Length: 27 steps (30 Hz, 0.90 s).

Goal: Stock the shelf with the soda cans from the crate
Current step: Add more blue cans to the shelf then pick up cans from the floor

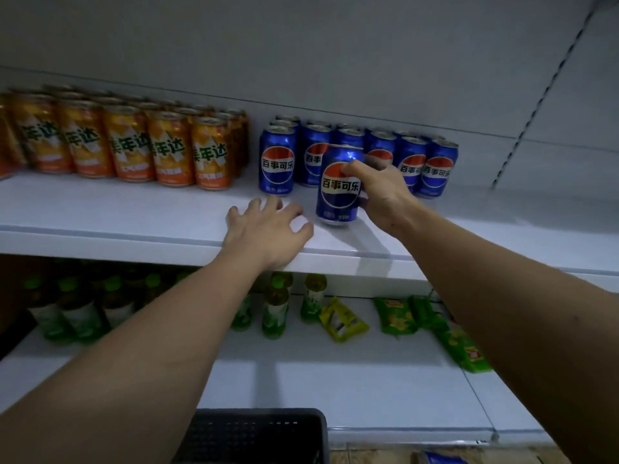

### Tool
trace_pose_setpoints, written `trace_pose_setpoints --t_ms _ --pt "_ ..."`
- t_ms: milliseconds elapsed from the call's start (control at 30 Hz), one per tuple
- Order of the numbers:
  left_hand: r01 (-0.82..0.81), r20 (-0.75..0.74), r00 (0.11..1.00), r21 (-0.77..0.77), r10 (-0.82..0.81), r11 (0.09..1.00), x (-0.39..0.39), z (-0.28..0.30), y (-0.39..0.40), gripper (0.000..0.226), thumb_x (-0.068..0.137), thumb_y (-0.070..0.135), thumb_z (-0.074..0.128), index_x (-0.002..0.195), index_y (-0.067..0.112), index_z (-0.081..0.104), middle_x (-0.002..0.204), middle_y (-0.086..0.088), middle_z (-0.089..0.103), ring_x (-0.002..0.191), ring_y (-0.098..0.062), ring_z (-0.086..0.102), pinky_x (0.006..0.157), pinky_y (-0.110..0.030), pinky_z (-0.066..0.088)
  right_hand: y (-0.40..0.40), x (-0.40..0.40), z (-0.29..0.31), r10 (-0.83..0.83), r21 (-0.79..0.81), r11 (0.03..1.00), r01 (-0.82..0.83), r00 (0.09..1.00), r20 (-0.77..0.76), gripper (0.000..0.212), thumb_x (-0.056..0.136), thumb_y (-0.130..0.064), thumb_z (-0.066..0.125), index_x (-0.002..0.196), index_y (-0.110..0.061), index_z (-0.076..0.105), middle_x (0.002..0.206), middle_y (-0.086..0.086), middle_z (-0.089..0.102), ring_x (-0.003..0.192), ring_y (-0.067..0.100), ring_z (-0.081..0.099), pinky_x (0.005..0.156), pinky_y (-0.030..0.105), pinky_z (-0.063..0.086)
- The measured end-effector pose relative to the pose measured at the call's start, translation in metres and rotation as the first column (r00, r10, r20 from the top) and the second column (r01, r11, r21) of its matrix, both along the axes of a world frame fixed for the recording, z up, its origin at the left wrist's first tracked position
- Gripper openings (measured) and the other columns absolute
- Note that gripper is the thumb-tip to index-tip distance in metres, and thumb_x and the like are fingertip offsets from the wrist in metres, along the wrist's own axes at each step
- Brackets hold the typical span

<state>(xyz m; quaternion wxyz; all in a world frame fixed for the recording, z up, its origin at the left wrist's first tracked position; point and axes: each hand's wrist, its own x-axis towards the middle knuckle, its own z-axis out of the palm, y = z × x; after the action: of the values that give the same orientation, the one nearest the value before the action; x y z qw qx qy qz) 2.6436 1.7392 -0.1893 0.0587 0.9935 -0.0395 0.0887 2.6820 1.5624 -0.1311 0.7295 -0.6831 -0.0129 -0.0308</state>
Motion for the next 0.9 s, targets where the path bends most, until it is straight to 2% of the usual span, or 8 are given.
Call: trace_pose_setpoints --t_ms 100,233,400,667,767,900 --pt "-0.004 -0.010 1.000 0.007 0.004 1.000 0.003 -0.001 -0.001 0.056 0.093 0.062 0.019 0.143 0.040 0.033 0.151 -0.001 0.031 0.135 -0.027 0.033 0.105 -0.055 0.024 0.011 0.031 -0.006 0.005 0.023 1.000 -0.005 1.000 0.011 0.067 0.085 -0.012 0.073 0.144 -0.013 0.041 0.135 0.006 0.056 0.122 0.024 0.054 0.105 0.043 0.046" --pt "-0.002 0.000 1.000 -0.004 0.002 1.000 0.003 -0.002 -0.001 0.057 0.093 0.062 0.019 0.145 0.040 0.031 0.152 0.001 0.029 0.137 -0.026 0.031 0.107 -0.055 0.022 0.022 0.055 -0.015 0.038 0.070 0.997 -0.041 0.998 0.047 0.064 0.084 -0.013 0.075 0.141 -0.015 0.047 0.130 0.003 0.061 0.117 0.019 0.058 0.087 0.030 0.051" --pt "-0.006 0.004 1.000 -0.011 0.006 1.000 0.001 -0.002 -0.002 0.057 0.094 0.060 0.020 0.145 0.040 0.031 0.153 0.001 0.029 0.139 -0.025 0.029 0.109 -0.055 0.020 0.033 0.067 -0.032 0.083 0.073 0.993 -0.091 0.991 0.101 0.070 0.082 -0.019 0.077 0.145 -0.022 0.047 0.139 -0.002 0.058 0.126 0.017 0.053 0.103 0.037 0.047" --pt "-0.014 0.010 1.000 -0.010 0.014 1.000 -0.001 -0.001 -0.003 0.056 0.093 0.060 0.021 0.145 0.040 0.032 0.152 0.001 0.032 0.138 -0.025 0.031 0.109 -0.054 0.021 0.035 0.069 -0.040 0.031 0.106 0.993 -0.043 0.993 0.113 0.058 0.090 -0.013 0.070 0.143 -0.015 0.048 0.142 0.001 0.055 0.126 0.017 0.052 0.102 0.032 0.046" --pt "-0.020 0.004 1.000 -0.016 0.020 1.000 -0.001 0.000 -0.003 0.057 0.093 0.061 0.022 0.145 0.040 0.033 0.152 0.002 0.032 0.138 -0.025 0.031 0.109 -0.053 0.021 0.034 0.064 -0.040 0.017 0.070 0.997 -0.023 0.997 0.081 0.059 0.090 -0.012 0.068 0.145 -0.013 0.046 0.144 0.004 0.054 0.129 0.019 0.050 0.106 0.036 0.044" --pt "-0.018 -0.010 1.000 -0.028 0.018 0.999 -0.004 0.003 -0.004 0.056 0.092 0.062 0.023 0.143 0.040 0.035 0.150 0.002 0.034 0.136 -0.025 0.033 0.108 -0.053 0.023 0.025 0.039 -0.037 -0.044 -0.086 0.995 0.047 0.999 0.031 0.058 0.089 -0.016 0.072 0.141 -0.009 0.048 0.137 0.005 0.058 0.126 0.021 0.053 0.108 0.039 0.043"
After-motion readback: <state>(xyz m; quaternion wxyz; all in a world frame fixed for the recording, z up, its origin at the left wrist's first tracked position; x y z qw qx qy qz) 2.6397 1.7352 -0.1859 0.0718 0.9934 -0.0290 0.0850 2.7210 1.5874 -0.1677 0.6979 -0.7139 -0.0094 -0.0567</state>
